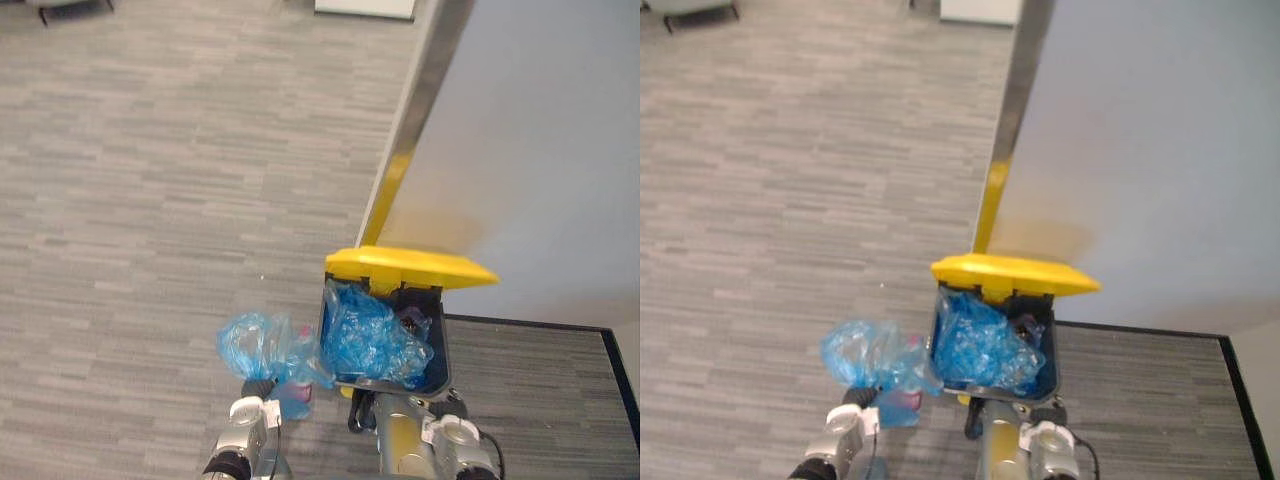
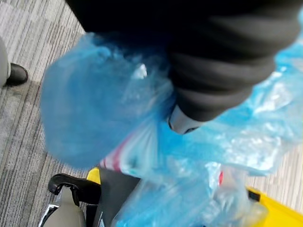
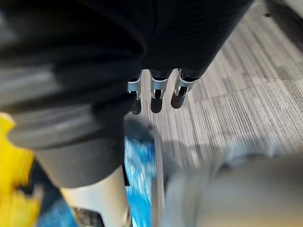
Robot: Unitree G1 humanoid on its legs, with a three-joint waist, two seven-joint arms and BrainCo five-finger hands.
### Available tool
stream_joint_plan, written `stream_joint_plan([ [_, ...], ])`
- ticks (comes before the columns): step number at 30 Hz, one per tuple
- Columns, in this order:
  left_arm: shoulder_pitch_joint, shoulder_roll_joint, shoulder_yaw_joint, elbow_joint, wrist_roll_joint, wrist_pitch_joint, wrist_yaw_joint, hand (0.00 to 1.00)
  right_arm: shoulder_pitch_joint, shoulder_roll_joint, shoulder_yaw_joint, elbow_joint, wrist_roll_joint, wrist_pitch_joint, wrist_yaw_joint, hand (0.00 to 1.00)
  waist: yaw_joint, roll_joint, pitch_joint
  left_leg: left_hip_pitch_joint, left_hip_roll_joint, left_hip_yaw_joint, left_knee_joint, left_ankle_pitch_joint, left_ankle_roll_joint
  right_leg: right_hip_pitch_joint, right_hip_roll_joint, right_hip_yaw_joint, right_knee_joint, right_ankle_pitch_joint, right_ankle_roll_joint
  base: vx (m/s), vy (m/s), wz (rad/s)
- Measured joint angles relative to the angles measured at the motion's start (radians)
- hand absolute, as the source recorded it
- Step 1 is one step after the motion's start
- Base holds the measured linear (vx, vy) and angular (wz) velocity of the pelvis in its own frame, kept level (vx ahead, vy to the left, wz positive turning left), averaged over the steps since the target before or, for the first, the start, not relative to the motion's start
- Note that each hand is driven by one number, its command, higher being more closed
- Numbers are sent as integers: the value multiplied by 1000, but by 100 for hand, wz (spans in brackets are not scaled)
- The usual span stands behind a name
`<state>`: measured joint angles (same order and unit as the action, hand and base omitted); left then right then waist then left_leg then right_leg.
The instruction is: Gather rubbish on tea table into small bin, then transfer packed bag to large trash can.
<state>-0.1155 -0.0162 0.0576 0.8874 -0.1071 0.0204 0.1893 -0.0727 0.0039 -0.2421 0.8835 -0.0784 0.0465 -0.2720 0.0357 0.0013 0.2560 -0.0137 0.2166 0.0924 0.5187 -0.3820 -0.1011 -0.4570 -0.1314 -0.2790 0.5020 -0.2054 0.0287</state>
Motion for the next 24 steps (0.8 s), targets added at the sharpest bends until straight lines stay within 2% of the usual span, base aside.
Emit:
stream_joint_plan([
  [3,0,-7,-9,-14,0,-11,1,100,-28,2,58,-1,0,-3,-2,0,6,14,8,-49,10,-22,39,0,0,-3,-10,-33,-8,5,-3,-3,2,28],
  [8,0,-6,-17,-85,-2,-15,3,100,-86,4,160,-57,-2,-14,-5,0,19,20,11,-157,20,-24,88,4,6,-53,-28,-66,-13,20,-17,-66,-25,28],
  [10,0,4,-18,-118,-5,-17,5,100,-116,2,225,-88,-3,-18,-8,0,27,20,12,-199,23,-25,93,13,21,-72,-36,-85,-25,31,-17,-111,-69,36],
  [13,-6,12,-18,-155,-16,-24,8,100,-181,-3,285,-110,-11,-17,-13,0,30,21,15,-240,23,-24,82,21,22,-95,-42,-103,-49,46,-12,-108,-70,22],
  [15,-41,25,-18,-182,-34,-32,23,100,-285,-13,333,-130,-40,-18,-19,0,33,17,24,-268,24,-19,45,-14,32,-129,-39,-108,-74,76,22,-137,-60,7],
  [16,-49,26,-18,-191,-36,-32,26,100,-310,-17,339,-131,-40,-17,-20,0,34,15,28,-268,25,-20,36,-33,24,-135,-37,-107,-73,81,23,-177,-46,-5],
  [17,-75,35,-30,-205,-55,-37,27,100,-369,-27,351,-134,-44,-14,-21,0,44,5,52,-275,26,-19,49,-34,9,-137,-34,-99,-80,98,18,-160,-33,-9],
  [19,-102,42,-48,-226,-80,-46,28,100,-433,-48,368,-171,-62,-5,-22,0,56,-6,63,-304,33,-25,69,-36,3,-146,-18,-95,-110,125,7,-161,-39,-10],
  [24,-117,49,-90,-339,-143,-63,49,100,-599,-109,362,-171,-77,15,-26,0,66,-12,79,-350,39,-72,75,-37,-2,-173,16,-96,-142,148,0,-66,-72,-6],
])
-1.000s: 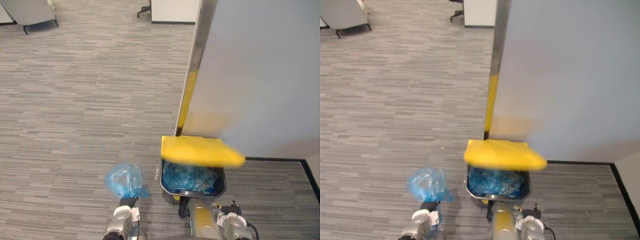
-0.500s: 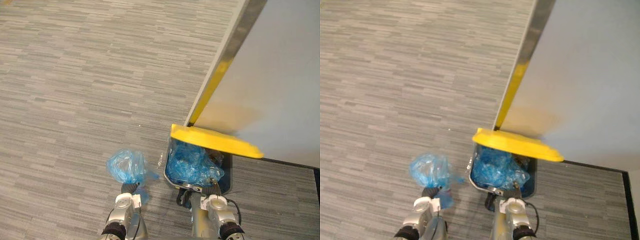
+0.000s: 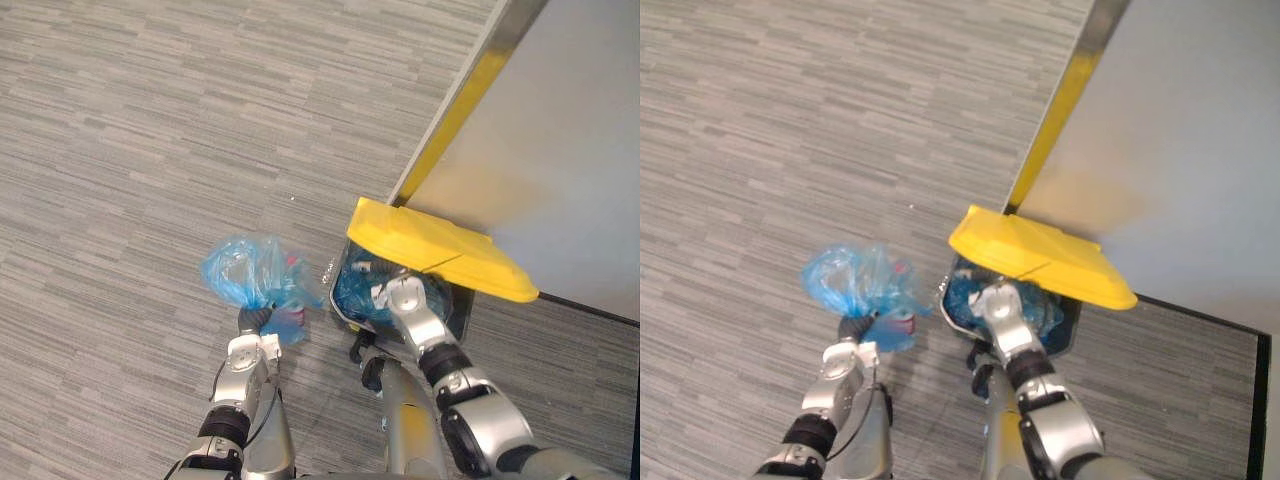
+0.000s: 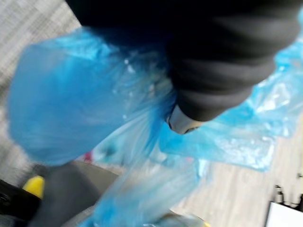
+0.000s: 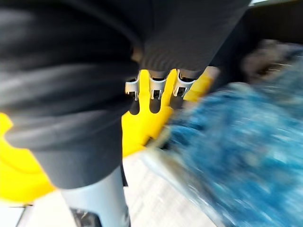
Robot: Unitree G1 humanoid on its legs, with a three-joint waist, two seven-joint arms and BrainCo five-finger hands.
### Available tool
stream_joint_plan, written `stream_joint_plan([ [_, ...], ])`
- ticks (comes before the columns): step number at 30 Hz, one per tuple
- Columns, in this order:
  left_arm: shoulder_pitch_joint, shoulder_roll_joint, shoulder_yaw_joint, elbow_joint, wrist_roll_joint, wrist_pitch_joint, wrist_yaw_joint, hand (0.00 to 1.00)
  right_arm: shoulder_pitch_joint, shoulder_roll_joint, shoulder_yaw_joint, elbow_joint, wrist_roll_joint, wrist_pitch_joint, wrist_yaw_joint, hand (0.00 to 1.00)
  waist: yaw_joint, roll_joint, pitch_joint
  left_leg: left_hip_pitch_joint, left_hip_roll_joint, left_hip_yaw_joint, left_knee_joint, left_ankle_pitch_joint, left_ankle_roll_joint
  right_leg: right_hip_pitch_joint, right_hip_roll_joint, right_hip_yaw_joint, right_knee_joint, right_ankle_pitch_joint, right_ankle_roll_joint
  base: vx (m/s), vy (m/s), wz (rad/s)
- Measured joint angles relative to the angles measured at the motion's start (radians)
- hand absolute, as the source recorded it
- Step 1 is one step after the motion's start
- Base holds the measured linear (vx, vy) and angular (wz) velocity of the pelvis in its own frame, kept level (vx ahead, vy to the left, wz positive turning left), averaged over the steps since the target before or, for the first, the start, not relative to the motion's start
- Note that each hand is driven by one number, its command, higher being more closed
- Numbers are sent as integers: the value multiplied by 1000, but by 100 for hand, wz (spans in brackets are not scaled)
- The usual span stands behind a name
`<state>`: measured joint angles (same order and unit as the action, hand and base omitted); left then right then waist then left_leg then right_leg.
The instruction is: Gather rubbish on tea table into small bin, then transfer packed bag to large trash can.
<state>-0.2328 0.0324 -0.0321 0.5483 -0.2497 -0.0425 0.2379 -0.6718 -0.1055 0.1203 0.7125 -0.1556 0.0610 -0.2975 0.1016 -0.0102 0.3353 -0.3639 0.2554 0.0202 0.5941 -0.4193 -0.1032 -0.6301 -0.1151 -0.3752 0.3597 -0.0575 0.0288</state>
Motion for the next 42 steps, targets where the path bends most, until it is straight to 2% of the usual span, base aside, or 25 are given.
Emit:
stream_joint_plan([
  [2,-18,6,-22,-28,-19,-1,1,100,-47,-34,-2,0,0,8,-2,0,2,-2,10,1,9,-7,-4,3,-7,-1,14,-3,0,-2,-4,11,-70,-6],
  [4,-56,14,-72,-70,-41,-8,1,100,-103,-70,-49,0,2,13,-9,0,1,-6,23,7,15,-12,-17,15,-28,-1,23,-5,1,-5,-8,12,-48,-3],
  [9,-95,28,-128,-192,-66,-37,2,100,-151,-128,-109,-38,22,29,-21,0,-1,-25,57,9,17,-12,-17,15,-30,-1,26,-3,2,-6,-9,0,-7,-1],
  [14,-94,57,-168,-269,-68,-39,-1,100,-190,-148,-125,-39,49,31,-26,0,-8,-31,60,9,17,-5,-9,14,-34,-1,27,2,2,-5,-9,-2,10,-2],
  [17,-93,65,-214,-332,-69,-40,-6,100,-216,-154,-160,-39,74,33,-27,0,-8,-31,61,9,17,-3,10,5,-49,-1,26,7,10,-4,-10,-3,37,-6],
  [21,-93,64,-318,-415,-69,-41,-21,100,-225,-168,-174,-39,88,46,-27,0,-14,-32,61,9,6,4,29,1,-57,4,11,13,23,3,-22,-9,49,3],
  [25,-94,59,-380,-489,-68,-41,-27,100,-232,-168,-197,-37,90,62,-26,0,-15,-33,61,18,-4,14,45,-3,-74,5,1,27,41,6,-26,-4,45,-3],
  [29,-101,45,-436,-549,-68,-44,-28,100,-243,-168,-197,-31,90,78,-24,0,-21,-33,62,19,-12,22,57,-8,-76,5,-9,35,48,6,-26,-12,40,-2],
  [34,-141,11,-499,-546,-63,-48,-27,100,-255,-168,-196,-30,92,92,-18,0,-24,-33,62,17,-12,28,70,-19,-64,4,-6,42,42,6,-25,-24,9,-5],
  [37,-200,-21,-508,-481,-33,-49,-25,100,-271,-162,-194,-36,95,96,-16,0,-30,-36,64,15,-11,42,73,-20,-63,3,1,52,22,16,-19,-31,7,-13],
  [39,-255,-40,-506,-387,-10,-48,-25,100,-271,-161,-179,-75,95,96,-15,0,-39,-38,71,14,-9,58,75,-24,-60,-3,8,66,10,26,-5,-36,16,-21],
  [42,-343,-47,-500,-226,-7,-28,-25,100,-275,-164,-146,-203,92,95,-16,0,-61,-55,93,-33,-5,79,102,-35,-60,-55,17,86,6,43,-8,-35,5,-21],
])
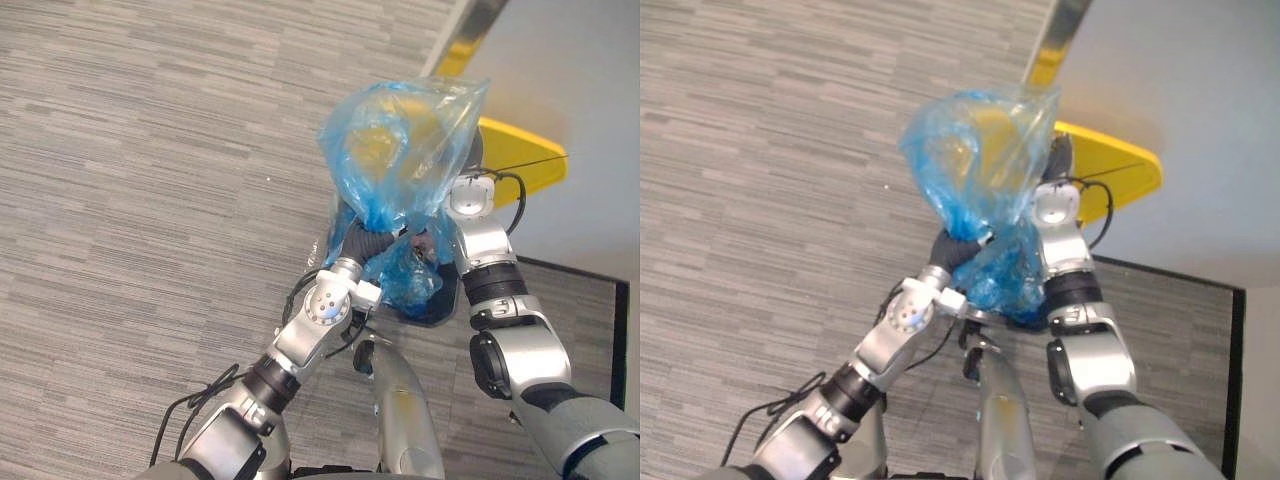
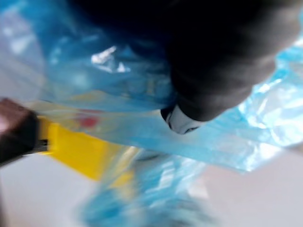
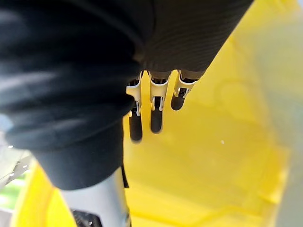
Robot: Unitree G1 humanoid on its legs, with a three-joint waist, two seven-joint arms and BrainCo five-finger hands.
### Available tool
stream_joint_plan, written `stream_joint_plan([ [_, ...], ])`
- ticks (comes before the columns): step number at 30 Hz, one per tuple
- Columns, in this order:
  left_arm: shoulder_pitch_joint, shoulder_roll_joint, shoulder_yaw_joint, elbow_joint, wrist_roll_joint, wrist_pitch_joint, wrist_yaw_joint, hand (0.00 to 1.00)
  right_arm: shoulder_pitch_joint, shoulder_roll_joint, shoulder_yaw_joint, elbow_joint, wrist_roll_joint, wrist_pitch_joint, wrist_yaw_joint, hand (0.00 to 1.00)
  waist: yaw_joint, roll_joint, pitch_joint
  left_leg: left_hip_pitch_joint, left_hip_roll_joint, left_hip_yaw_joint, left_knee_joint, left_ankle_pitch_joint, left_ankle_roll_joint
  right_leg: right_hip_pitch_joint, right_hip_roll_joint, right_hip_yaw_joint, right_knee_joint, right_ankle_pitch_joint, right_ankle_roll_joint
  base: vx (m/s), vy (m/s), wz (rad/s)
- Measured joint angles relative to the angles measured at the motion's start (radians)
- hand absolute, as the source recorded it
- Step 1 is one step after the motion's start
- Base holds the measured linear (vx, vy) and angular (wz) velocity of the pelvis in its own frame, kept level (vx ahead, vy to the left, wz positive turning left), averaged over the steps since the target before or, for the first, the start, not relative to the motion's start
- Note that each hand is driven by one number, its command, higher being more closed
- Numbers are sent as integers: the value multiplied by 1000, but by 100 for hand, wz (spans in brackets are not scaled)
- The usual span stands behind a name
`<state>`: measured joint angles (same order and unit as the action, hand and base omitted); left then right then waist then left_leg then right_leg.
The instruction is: Gather rubbish on tea table into small bin, then transfer packed bag to large trash can.
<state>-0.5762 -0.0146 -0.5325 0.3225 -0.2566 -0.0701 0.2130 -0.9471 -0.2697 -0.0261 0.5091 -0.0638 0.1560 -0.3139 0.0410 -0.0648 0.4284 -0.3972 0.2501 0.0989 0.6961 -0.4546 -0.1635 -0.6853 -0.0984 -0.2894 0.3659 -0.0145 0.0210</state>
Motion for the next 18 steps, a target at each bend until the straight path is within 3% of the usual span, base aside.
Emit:
stream_joint_plan([
  [6,-101,2,72,194,65,53,2,100,-65,-10,80,-70,-4,-19,-1,0,-38,-16,51,-54,17,29,54,-25,1,-57,27,33,-6,26,-11,-19,3,-24],
  [12,-192,1,144,340,111,80,36,100,-68,-44,142,-158,8,-52,-4,0,-51,-22,71,-129,30,34,90,-39,3,-124,40,41,-6,36,-6,-6,-9,-8],
  [13,-219,4,183,383,121,84,49,0,-68,-55,158,-187,25,-68,-5,0,-52,-24,84,-146,36,34,101,-44,1,-141,46,42,-6,40,-9,0,-22,-13],
  [18,-262,11,260,489,201,121,67,0,-81,-55,225,-195,27,-87,-9,0,-55,-26,91,-193,53,52,136,-59,-4,-188,66,58,-5,60,-30,32,-10,-18],
])
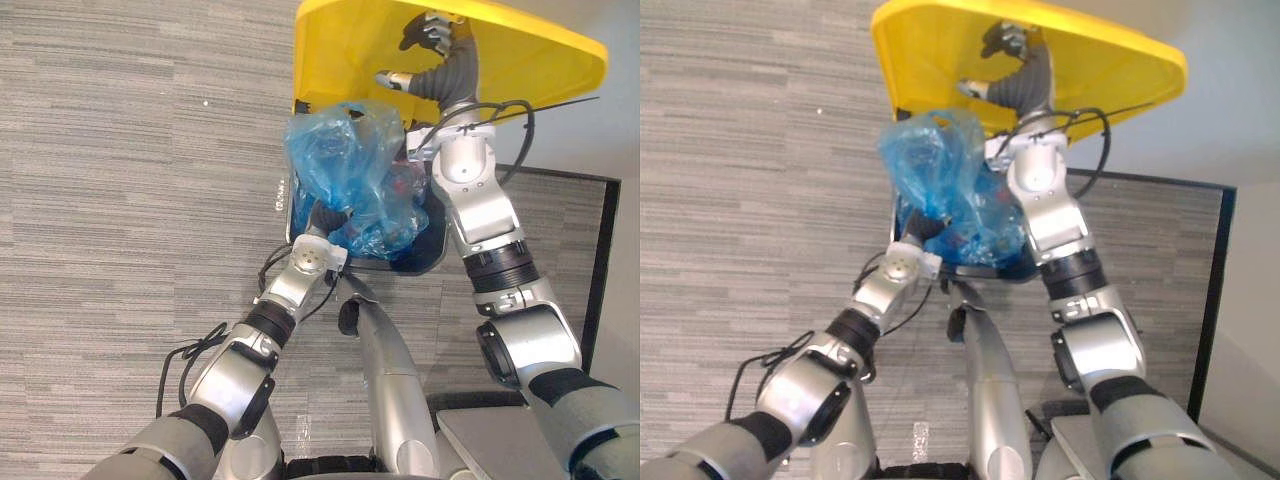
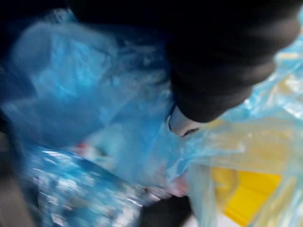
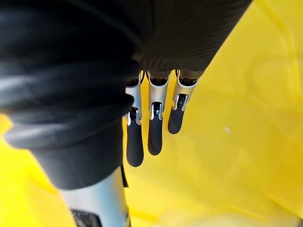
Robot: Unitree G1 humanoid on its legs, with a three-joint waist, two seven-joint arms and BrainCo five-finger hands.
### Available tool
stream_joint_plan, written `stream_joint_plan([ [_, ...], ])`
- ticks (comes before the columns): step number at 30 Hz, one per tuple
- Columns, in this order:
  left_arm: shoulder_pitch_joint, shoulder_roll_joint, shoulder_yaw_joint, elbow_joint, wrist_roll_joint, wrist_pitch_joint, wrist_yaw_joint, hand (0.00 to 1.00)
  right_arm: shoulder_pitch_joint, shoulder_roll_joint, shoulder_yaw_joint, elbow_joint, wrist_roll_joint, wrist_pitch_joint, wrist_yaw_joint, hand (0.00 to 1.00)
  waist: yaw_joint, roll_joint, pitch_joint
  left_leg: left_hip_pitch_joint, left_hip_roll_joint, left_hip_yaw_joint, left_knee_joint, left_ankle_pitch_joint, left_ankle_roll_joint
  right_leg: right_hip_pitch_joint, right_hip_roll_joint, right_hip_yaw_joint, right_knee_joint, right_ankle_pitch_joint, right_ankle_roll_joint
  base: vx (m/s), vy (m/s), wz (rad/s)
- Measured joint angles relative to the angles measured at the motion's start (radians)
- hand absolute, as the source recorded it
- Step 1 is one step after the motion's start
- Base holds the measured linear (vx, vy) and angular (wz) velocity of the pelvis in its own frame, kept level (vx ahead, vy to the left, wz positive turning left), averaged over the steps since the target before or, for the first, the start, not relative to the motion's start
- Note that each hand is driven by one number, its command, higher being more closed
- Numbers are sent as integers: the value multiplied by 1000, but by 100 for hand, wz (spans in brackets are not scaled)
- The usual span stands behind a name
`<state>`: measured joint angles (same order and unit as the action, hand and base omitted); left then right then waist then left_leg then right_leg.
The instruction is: Gather rubbish on tea table into small bin, then transfer packed bag to large trash can.
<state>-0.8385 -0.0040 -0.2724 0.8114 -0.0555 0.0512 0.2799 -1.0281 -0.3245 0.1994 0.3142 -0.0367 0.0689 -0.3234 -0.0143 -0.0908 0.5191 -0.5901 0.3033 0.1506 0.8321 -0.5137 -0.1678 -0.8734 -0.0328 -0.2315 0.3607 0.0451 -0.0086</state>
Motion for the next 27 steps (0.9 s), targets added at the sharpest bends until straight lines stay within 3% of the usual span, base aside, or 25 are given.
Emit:
stream_joint_plan([
  [6,-4,1,54,47,107,45,-9,0,-43,1,42,18,18,-5,4,0,-7,-1,1,-1,0,11,20,-16,15,-1,5,14,-1,9,-4,17,8,-7],
  [11,-5,8,58,47,133,48,-22,0,-85,5,70,18,20,-20,22,0,-6,-1,1,14,-3,36,26,-22,18,1,4,34,-3,18,5,5,9,-10],
  [19,-12,22,55,37,130,44,-29,0,-88,35,92,100,17,-5,68,0,-7,0,-4,91,-8,35,4,-21,19,79,0,31,-17,19,4,3,2,1],
  [25,35,32,18,-40,42,40,-27,0,-11,60,83,105,0,11,87,0,2,2,-11,158,-26,35,-50,-3,19,140,-10,27,-38,20,3,18,-5,8],
  [27,73,34,-2,-82,12,26,-28,0,48,79,74,105,-5,11,87,0,5,8,-50,161,-39,32,-82,15,15,141,-19,24,-51,20,3,61,-21,12],
])
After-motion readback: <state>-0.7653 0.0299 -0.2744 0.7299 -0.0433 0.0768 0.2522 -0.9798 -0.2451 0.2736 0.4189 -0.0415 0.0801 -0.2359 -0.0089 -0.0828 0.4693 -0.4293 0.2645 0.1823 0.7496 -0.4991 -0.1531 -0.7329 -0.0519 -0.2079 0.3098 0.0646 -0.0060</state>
